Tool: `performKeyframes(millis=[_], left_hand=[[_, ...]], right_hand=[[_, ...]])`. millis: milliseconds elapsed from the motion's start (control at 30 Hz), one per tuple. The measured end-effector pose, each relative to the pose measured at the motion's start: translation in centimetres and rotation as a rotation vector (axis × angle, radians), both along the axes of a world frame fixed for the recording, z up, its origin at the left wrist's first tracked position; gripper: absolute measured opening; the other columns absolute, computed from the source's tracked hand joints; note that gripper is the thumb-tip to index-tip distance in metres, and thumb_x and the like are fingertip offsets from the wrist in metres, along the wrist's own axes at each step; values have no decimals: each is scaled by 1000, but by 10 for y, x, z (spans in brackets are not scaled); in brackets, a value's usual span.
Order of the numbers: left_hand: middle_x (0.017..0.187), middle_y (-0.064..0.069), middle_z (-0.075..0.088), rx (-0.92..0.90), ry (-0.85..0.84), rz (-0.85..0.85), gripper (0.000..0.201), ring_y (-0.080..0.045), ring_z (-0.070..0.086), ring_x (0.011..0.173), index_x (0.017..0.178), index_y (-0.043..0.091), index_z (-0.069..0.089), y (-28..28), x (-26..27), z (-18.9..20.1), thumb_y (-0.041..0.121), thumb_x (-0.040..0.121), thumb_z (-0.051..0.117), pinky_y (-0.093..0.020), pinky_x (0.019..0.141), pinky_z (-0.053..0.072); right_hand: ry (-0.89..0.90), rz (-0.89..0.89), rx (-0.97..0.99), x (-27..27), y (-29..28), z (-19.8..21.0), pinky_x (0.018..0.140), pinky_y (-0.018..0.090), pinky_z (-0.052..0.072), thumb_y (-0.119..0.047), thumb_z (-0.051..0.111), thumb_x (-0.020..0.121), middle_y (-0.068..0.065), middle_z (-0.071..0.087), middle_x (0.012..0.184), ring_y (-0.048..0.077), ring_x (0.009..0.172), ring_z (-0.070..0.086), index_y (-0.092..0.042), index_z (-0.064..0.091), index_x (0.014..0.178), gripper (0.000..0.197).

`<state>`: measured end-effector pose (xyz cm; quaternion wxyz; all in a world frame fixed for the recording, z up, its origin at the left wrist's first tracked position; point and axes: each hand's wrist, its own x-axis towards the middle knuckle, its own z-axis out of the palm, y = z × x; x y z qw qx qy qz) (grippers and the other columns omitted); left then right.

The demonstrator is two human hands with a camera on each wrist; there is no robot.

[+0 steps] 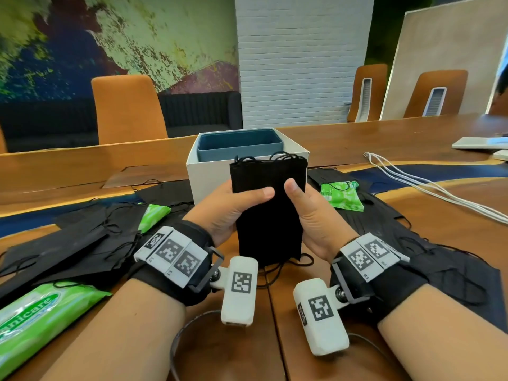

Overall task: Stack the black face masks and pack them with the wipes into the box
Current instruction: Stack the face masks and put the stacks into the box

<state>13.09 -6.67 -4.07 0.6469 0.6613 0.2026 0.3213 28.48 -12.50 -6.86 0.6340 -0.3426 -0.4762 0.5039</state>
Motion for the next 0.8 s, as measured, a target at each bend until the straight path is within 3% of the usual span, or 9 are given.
performKeyframes(millis=[100, 233, 300, 367, 467, 600, 633, 733, 800], left_hand=[[115, -9, 67, -19, 13, -5, 43, -24, 62, 111, 117, 19, 61, -1, 1, -1, 16, 76, 71, -40, 94, 50], [117, -10, 67, -63, 32, 39, 34, -25, 62, 112, 116, 18, 61, 1, 1, -1, 17, 83, 62, -43, 97, 48], [112, -8, 70, -92, 16, 96, 23, -25, 63, 109, 114, 18, 61, 3, 1, -1, 18, 92, 55, -42, 94, 49], [105, -5, 73, -162, -71, 158, 19, -24, 65, 105, 111, 18, 62, 5, 0, 3, 21, 95, 51, -39, 88, 51], [106, -5, 73, -245, -242, 216, 25, -23, 66, 105, 112, 16, 62, 6, -3, 11, 27, 98, 44, -38, 84, 52], [111, -6, 71, -266, -319, 225, 36, -21, 66, 103, 111, 16, 62, 3, -6, 20, 38, 100, 36, -38, 82, 52], [114, -6, 70, -274, -324, 223, 39, -22, 65, 106, 116, 15, 61, 1, -6, 21, 40, 100, 35, -39, 84, 51], [125, -10, 64, -301, -338, 215, 47, -25, 60, 115, 129, 14, 54, 1, -5, 20, 44, 99, 33, -43, 94, 48], [126, -10, 63, -322, -371, 213, 47, -25, 60, 115, 128, 15, 54, 2, -4, 19, 45, 99, 32, -44, 96, 47]], right_hand=[[-45, -29, -5, 0, 1, -2, 97, 42, 50, -47, 57, 75, 19, 60, 126, 30, 116, 60, -3, 47, 134, 74], [-136, -94, -46, 4, 5, -5, 98, 47, 48, -53, 64, 75, 18, 65, 119, 30, 111, 63, -5, 55, 125, 69], [-132, -90, -71, 6, 5, -7, 91, 41, 54, -41, 64, 80, 16, 68, 112, 27, 104, 66, -6, 59, 118, 53], [-188, -77, -91, 7, 5, -8, 88, 36, 55, -35, 63, 80, 11, 71, 106, 23, 100, 68, -11, 63, 110, 39], [-317, -146, -93, 5, 5, -9, 93, 39, 52, -48, 66, 70, 7, 70, 108, 23, 105, 65, -18, 63, 110, 50], [-352, -174, -95, 3, 5, -8, 69, 29, 48, -59, 59, 67, 7, 63, 100, 23, 83, 55, -16, 60, 110, 61], [-350, -177, -97, 3, 5, -7, 68, 28, 47, -59, 59, 68, 7, 62, 101, 21, 83, 54, -16, 59, 111, 61], [-270, -167, -111, 4, 5, -7, 83, 40, 54, -50, 64, 70, 9, 66, 111, 25, 98, 62, -13, 59, 117, 60], [-168, -137, -131, 4, 5, -7, 87, 44, 55, -38, 65, 76, 9, 67, 113, 26, 103, 64, -14, 59, 119, 50]])
